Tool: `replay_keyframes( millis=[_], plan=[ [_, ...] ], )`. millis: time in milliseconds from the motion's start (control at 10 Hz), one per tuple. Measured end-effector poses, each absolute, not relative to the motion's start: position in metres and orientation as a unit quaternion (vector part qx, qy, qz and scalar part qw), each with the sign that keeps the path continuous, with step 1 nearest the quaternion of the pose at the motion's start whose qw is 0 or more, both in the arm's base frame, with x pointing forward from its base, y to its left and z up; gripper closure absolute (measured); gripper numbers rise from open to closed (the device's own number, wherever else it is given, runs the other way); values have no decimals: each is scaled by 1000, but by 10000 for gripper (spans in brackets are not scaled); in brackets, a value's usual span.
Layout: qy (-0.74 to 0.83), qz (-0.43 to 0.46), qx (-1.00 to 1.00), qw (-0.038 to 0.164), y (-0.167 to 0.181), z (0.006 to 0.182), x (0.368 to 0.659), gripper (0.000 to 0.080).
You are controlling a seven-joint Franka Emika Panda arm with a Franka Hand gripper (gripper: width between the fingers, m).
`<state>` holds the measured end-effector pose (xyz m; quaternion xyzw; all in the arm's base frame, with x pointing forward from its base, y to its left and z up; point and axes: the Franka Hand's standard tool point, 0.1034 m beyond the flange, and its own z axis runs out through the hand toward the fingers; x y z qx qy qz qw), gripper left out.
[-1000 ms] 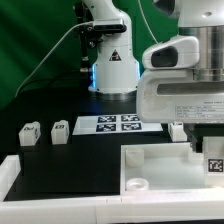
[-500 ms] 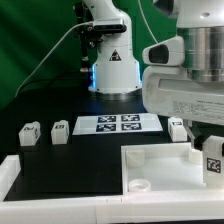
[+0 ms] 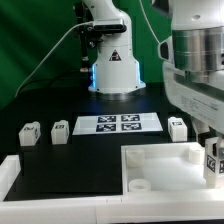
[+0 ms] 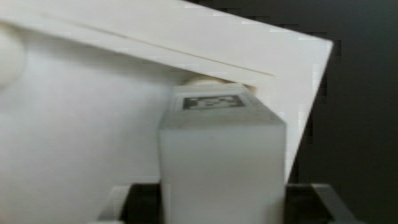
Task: Assemble one leg
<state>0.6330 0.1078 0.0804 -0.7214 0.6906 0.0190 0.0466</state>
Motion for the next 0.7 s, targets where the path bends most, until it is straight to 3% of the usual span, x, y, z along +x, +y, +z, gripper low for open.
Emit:
replay_keyframes(
  millis=[200,700],
  plan=[
    [776,15,-627,60,108,81,629,509],
    [813,14,-580,57,109,80,627,503]
  ],
)
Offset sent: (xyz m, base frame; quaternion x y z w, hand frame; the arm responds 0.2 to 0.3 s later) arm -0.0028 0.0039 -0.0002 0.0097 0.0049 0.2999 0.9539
